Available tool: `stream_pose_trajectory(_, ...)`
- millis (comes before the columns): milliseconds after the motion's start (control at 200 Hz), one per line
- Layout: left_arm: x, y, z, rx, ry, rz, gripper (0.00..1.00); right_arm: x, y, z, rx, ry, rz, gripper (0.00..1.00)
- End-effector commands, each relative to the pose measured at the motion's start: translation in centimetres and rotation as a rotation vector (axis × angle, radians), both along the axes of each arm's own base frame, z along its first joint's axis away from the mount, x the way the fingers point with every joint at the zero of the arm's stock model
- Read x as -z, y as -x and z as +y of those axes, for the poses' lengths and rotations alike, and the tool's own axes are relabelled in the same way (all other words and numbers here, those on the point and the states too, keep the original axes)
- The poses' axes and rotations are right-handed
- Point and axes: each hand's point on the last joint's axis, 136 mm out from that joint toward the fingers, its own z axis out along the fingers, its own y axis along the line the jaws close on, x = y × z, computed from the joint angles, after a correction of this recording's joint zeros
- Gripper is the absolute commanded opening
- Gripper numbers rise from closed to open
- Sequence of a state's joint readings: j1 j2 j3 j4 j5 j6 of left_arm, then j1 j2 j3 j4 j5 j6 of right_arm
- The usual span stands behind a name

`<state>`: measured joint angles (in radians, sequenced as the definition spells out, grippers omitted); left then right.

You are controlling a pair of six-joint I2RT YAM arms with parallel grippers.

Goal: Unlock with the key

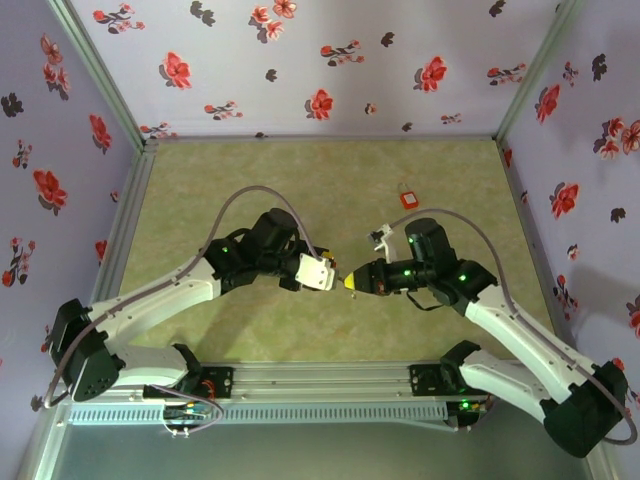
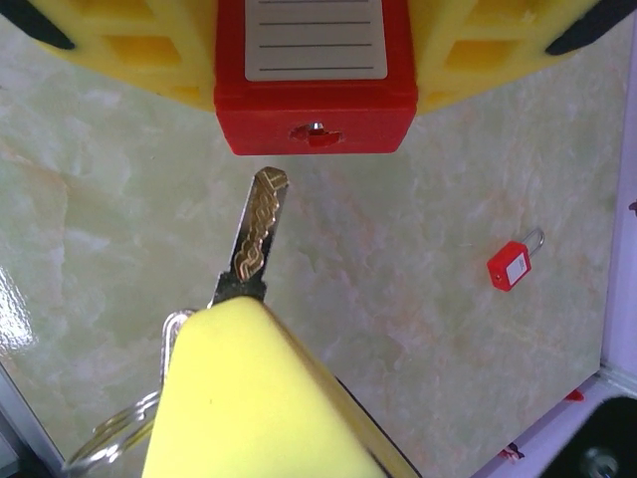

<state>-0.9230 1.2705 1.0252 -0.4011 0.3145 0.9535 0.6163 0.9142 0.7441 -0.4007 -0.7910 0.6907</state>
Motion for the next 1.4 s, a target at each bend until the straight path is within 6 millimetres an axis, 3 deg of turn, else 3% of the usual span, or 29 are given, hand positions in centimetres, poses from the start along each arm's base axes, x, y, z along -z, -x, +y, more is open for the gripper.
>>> stream_pose_trajectory(0,0.3,-0.2,0.1,0.006,-0.001,-0.015,0.08,-0.6,0.7,0.1,-0.026,-0.019,0.003,0.00)
stream_pose_trajectory(530,0.6,-0.2,0.3,-0.004,-0.005,-0.004,0.08,-1.0,0.6,0.7,-0.035,-0.040,0.001,0.00)
stream_pose_trajectory(1395,0.2,0.7,0.2,0.014,0.009,0.004,0.08,1.1,-0.5,1.0,-0.009,-0.007,0.018,0.00)
